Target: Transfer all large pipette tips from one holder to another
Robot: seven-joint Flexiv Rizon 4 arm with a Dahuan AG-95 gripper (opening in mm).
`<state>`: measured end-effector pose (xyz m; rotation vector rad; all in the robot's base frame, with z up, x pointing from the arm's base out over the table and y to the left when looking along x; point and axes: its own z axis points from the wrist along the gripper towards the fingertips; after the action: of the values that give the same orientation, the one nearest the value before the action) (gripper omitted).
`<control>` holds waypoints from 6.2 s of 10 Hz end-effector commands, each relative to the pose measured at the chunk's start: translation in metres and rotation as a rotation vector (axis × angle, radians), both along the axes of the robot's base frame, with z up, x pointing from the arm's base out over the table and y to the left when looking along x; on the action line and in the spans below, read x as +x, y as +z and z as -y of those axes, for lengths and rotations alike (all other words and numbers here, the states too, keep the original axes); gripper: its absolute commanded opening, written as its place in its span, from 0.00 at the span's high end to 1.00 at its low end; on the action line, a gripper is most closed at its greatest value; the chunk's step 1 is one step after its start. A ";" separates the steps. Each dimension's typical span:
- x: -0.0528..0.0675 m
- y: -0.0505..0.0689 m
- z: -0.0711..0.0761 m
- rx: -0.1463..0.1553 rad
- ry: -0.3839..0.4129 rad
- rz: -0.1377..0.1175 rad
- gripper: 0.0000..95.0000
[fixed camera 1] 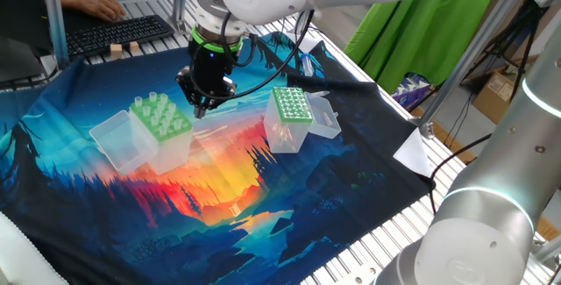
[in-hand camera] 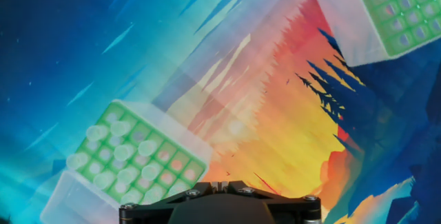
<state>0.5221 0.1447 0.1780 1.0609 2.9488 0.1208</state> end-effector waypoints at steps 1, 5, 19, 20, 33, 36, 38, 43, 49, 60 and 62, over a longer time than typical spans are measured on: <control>-0.001 0.001 0.001 -0.005 0.000 -0.011 1.00; 0.000 -0.003 -0.004 0.005 -0.060 -0.013 1.00; 0.014 -0.014 -0.034 0.006 -0.182 -0.019 0.80; 0.015 -0.014 -0.034 0.006 -0.184 -0.018 0.80; 0.024 -0.020 -0.034 0.014 -0.294 -0.005 0.80; 0.026 -0.022 -0.031 0.016 -0.341 -0.002 0.80; 0.026 -0.022 -0.031 0.019 -0.389 -0.001 0.80; 0.026 -0.022 -0.031 0.032 -0.469 0.009 0.80; 0.028 -0.028 -0.034 0.041 -0.544 0.034 0.80; 0.028 -0.031 -0.035 0.043 -0.555 0.049 1.00; 0.028 -0.031 -0.035 0.043 -0.551 0.053 1.00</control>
<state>0.5499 0.1792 0.1481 1.7876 2.5011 0.2000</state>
